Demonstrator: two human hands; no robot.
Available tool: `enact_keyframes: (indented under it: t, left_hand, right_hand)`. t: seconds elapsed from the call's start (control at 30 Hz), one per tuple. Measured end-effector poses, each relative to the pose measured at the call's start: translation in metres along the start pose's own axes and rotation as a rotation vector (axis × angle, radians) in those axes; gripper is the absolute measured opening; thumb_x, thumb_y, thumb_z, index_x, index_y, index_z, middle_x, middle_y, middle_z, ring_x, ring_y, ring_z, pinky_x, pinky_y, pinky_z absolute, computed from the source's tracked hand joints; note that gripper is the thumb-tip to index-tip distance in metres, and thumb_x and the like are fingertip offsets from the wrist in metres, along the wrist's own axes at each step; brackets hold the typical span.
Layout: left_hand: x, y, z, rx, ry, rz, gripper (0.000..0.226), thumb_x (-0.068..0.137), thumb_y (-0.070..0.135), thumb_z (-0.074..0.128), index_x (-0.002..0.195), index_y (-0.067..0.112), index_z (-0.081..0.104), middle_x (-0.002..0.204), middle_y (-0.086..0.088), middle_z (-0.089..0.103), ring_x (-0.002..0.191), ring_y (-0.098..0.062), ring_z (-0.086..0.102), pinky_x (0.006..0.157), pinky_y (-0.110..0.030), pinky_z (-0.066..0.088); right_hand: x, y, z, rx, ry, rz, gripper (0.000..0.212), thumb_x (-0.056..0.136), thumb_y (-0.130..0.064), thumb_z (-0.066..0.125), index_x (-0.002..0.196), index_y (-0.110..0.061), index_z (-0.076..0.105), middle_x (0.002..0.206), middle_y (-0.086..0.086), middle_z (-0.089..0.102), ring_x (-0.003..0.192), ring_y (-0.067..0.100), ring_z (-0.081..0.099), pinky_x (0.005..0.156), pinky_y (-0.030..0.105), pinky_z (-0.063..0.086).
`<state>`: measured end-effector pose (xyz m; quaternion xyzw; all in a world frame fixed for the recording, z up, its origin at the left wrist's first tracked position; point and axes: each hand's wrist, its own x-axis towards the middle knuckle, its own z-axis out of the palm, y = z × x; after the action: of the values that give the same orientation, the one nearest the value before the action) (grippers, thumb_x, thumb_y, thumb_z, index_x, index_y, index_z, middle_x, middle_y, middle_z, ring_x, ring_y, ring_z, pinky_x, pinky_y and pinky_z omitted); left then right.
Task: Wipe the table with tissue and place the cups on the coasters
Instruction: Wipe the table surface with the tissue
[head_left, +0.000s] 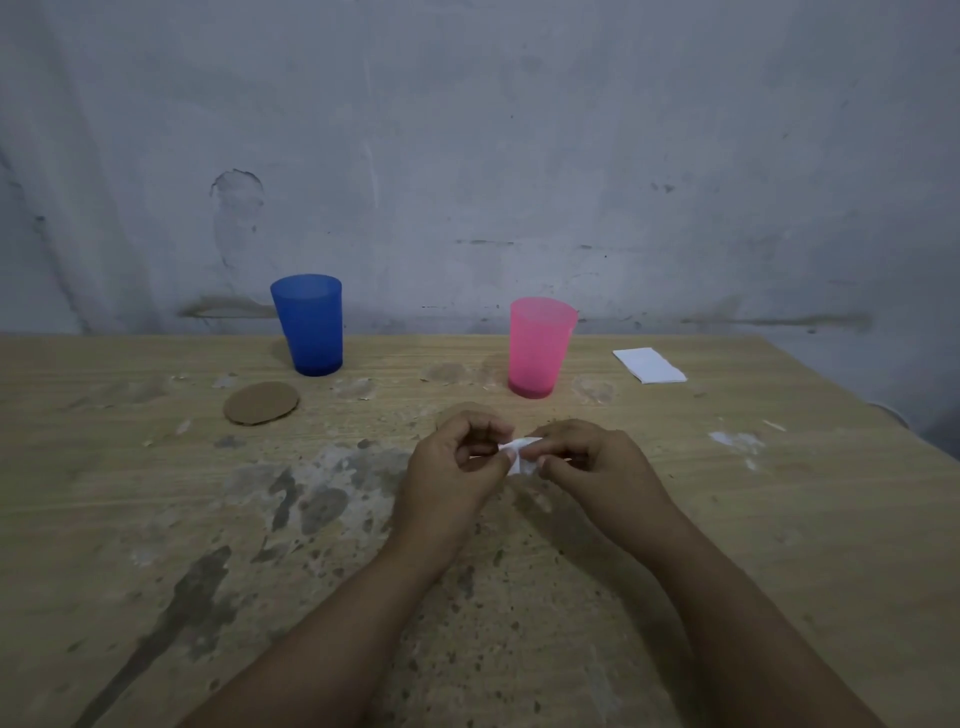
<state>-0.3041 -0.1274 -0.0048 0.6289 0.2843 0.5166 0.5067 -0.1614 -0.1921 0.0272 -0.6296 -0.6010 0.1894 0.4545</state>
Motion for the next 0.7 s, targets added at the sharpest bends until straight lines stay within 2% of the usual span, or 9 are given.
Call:
enact_keyframes:
  t: [0.13, 0.27, 0.37, 0.43, 0.5, 0.57, 0.6, 0.67, 0.7]
  left_hand:
    - [0.000, 0.000, -0.001, -0.004, -0.011, -0.008, 0.031, 0.079, -0.004, 0.068, 0.093, 0.024, 0.068, 0.090, 0.006, 0.069, 0.086, -0.013, 0.067, 0.076, -0.027, 0.057]
    - [-0.003, 0.000, 0.004, 0.110, -0.039, 0.048, 0.041, 0.078, -0.001, 0.069, 0.093, 0.036, 0.065, 0.088, 0.012, 0.068, 0.080, -0.003, 0.065, 0.067, -0.015, 0.052]
    - [-0.006, -0.001, 0.007, 0.233, -0.097, 0.104, 0.045, 0.077, 0.005, 0.069, 0.098, 0.043, 0.060, 0.091, 0.013, 0.066, 0.078, 0.002, 0.063, 0.063, -0.011, 0.049]
    - [-0.006, -0.002, 0.008, 0.300, -0.129, 0.108, 0.044, 0.077, 0.008, 0.070, 0.106, 0.038, 0.058, 0.090, 0.012, 0.063, 0.076, 0.001, 0.060, 0.062, -0.011, 0.048]
    - [-0.007, -0.004, 0.009, 0.410, -0.177, 0.105, 0.045, 0.079, 0.013, 0.070, 0.117, 0.032, 0.054, 0.096, 0.013, 0.061, 0.082, 0.003, 0.057, 0.068, -0.011, 0.046]
    - [-0.009, -0.004, 0.008, 0.588, -0.244, 0.142, 0.046, 0.084, 0.021, 0.065, 0.126, 0.030, 0.050, 0.112, 0.015, 0.058, 0.097, 0.007, 0.051, 0.077, -0.004, 0.038]
    - [-0.010, -0.005, 0.008, 0.686, -0.293, 0.177, 0.045, 0.086, 0.026, 0.061, 0.130, 0.029, 0.049, 0.122, 0.013, 0.056, 0.107, 0.006, 0.048, 0.085, -0.003, 0.033]
    - [-0.012, -0.005, 0.011, 0.893, -0.417, 0.257, 0.048, 0.092, 0.035, 0.051, 0.138, 0.025, 0.044, 0.142, 0.007, 0.045, 0.130, -0.004, 0.035, 0.102, -0.011, 0.019]
    - [-0.013, -0.006, 0.013, 0.972, -0.471, 0.272, 0.050, 0.094, 0.039, 0.045, 0.141, 0.024, 0.039, 0.150, 0.005, 0.037, 0.138, -0.009, 0.026, 0.109, -0.017, 0.011]
  right_hand:
    - [-0.001, 0.003, 0.000, 0.296, -0.027, 0.140, 0.015, 0.082, 0.000, 0.063, 0.086, -0.009, 0.074, 0.088, 0.001, 0.075, 0.080, 0.010, 0.068, 0.073, 0.021, 0.054]
    - [0.003, 0.005, 0.003, 0.453, 0.071, 0.210, 0.023, 0.078, 0.008, 0.064, 0.095, -0.008, 0.065, 0.084, 0.012, 0.072, 0.077, 0.021, 0.069, 0.069, 0.030, 0.057]
    - [0.000, 0.005, 0.002, 0.701, -0.051, 0.329, 0.022, 0.078, 0.012, 0.061, 0.099, 0.004, 0.066, 0.079, 0.017, 0.071, 0.068, 0.022, 0.069, 0.060, 0.028, 0.056]
    - [-0.001, 0.006, -0.004, 0.599, -0.089, 0.356, 0.012, 0.077, 0.010, 0.063, 0.088, 0.009, 0.069, 0.075, 0.019, 0.072, 0.065, 0.022, 0.068, 0.060, 0.026, 0.057]
    - [0.004, 0.013, -0.013, 0.444, 0.057, 0.347, 0.007, 0.077, 0.008, 0.065, 0.081, 0.006, 0.070, 0.072, 0.015, 0.072, 0.065, 0.022, 0.068, 0.062, 0.028, 0.058]
    - [0.012, 0.018, -0.024, 0.308, 0.241, 0.291, 0.006, 0.079, 0.004, 0.065, 0.082, 0.004, 0.070, 0.076, 0.013, 0.073, 0.071, 0.021, 0.069, 0.070, 0.032, 0.059]
    - [0.016, 0.021, -0.028, 0.189, 0.322, 0.250, 0.007, 0.080, 0.001, 0.066, 0.084, -0.001, 0.071, 0.079, 0.009, 0.073, 0.074, 0.017, 0.069, 0.072, 0.029, 0.057]
    - [0.021, 0.025, -0.033, -0.137, 0.428, 0.154, 0.010, 0.080, -0.007, 0.068, 0.088, -0.011, 0.074, 0.082, 0.001, 0.073, 0.075, 0.007, 0.066, 0.069, 0.017, 0.051]
    - [0.023, 0.027, -0.033, -0.292, 0.444, 0.107, 0.013, 0.082, -0.008, 0.066, 0.091, -0.012, 0.074, 0.085, 0.002, 0.074, 0.076, 0.008, 0.065, 0.068, 0.017, 0.049]
